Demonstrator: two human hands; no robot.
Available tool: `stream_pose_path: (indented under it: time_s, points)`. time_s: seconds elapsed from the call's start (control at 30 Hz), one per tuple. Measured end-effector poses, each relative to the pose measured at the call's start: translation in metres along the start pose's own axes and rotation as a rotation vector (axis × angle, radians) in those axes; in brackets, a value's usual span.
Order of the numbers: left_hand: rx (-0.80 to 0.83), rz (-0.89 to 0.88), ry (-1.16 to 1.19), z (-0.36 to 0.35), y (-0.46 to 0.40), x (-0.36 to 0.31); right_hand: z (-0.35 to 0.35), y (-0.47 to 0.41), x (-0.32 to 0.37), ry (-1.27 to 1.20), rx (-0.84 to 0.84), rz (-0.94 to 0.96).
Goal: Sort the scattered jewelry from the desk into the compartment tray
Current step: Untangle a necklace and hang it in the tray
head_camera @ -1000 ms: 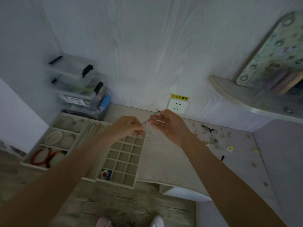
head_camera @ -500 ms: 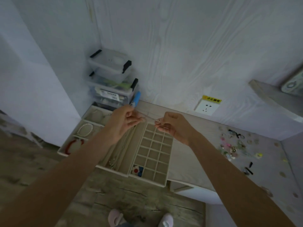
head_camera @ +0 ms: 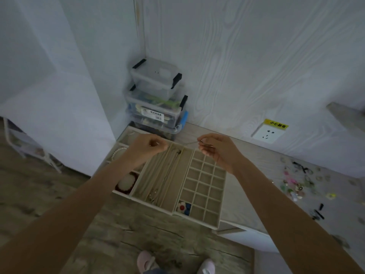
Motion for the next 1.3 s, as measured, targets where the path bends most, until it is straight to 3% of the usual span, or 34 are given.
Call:
stream_pose_path:
  time_s: [0.13, 0.37, 0.67, 0.8, 1.0, 1.3]
  points:
    - [-0.034, -0.041, -0.168, 0.007, 0.003, 0.009, 0.006, -0.008, -0.009, 0.141, -0.075, 0.011]
    - [-0.274, 0.121, -0.205, 0.023, 0.007, 0.023, 0.004, -0.015, -0.022, 0.424, -0.083, 0.039]
    - [-0.299, 0.207, 0.002, 0.022, 0.019, 0.033, 0.006, -0.019, -0.045, 0.421, -0.066, -0.035]
    - [-0.353, 0.218, 0.13, 0.018, 0.021, 0.033, -0.002, -0.019, -0.052, 0.568, -0.032, -0.064]
    - [-0.201, 0.201, 0.37, 0.0, 0.026, 0.028, -0.023, -0.008, -0.07, 0.581, 0.106, -0.094]
    - [-0.02, 0.083, 0.123, -0.019, 0.029, 0.028, -0.044, 0.005, -0.101, 0.705, 0.154, -0.085]
Point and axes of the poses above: each hand's wrist, its own y-axis away from the middle knuckle, its own z-axis out of the back of the hand, x = y × z, the point moved 4 cm from there along -y, towards the middle knuckle, and after that the axes turned 2 degrees about z, right-handed, at the moved point
